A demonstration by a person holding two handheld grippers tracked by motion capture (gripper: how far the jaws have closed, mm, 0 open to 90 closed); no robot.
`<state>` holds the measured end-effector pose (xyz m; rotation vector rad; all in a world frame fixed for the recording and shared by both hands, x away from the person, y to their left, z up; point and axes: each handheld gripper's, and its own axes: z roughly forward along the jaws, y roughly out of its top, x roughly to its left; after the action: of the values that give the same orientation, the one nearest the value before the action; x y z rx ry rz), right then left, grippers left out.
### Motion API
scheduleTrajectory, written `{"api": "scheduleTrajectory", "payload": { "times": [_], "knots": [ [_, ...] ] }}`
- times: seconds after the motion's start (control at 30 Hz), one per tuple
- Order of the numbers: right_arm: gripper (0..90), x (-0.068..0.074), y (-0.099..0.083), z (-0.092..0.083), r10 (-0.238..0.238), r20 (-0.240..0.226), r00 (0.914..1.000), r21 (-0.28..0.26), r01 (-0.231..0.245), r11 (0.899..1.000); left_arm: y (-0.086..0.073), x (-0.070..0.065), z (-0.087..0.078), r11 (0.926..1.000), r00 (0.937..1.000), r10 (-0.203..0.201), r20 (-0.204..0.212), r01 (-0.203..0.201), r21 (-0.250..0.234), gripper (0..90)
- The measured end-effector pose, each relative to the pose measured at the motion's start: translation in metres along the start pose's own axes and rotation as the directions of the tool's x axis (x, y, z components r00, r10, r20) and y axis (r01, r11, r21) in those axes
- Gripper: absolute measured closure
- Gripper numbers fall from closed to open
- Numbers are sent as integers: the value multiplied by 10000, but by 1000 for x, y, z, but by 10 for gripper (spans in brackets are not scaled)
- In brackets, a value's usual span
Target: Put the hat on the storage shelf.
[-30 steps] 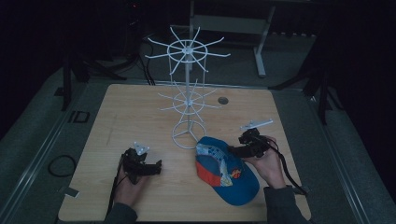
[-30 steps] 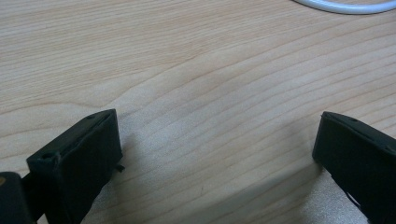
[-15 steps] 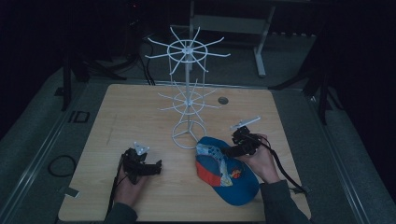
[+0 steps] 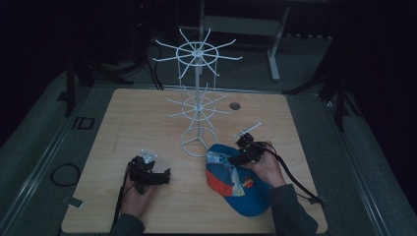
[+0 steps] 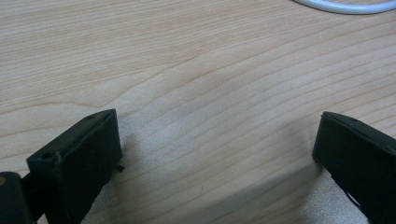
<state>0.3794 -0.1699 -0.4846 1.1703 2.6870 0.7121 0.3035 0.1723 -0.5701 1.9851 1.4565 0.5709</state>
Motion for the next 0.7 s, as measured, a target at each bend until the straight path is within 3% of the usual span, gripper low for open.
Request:
{"api": "scheduleTrajectory", "payload": {
  "times": [0.2, 0.33, 0.43, 0.57, 0.7],
  "knots": [
    [492, 1, 3, 11, -100, -103, 9999, 532, 105, 9985, 0, 0, 0, 10000, 10000, 2, 0, -2, 2, 14],
    [618, 3, 6, 17, -247, -185, 9995, 889, 263, 9957, 0, 0, 0, 10000, 10000, -1, 0, 1, 0, 14],
    [672, 4, 7, 18, -409, -137, 9991, 949, 420, 9946, 0, 0, 0, 10000, 10000, 0, -2, 0, 2, 14],
    [821, 5, 8, 16, -532, -122, 9985, 955, 541, 9940, 0, 0, 0, 10000, 10000, 2, 0, -2, 0, 14],
    [871, 5, 8, 11, -536, -134, 9985, 658, 544, 9963, 0, 0, 0, 10000, 10000, 1, 0, -1, 0, 14]
  ]
}}
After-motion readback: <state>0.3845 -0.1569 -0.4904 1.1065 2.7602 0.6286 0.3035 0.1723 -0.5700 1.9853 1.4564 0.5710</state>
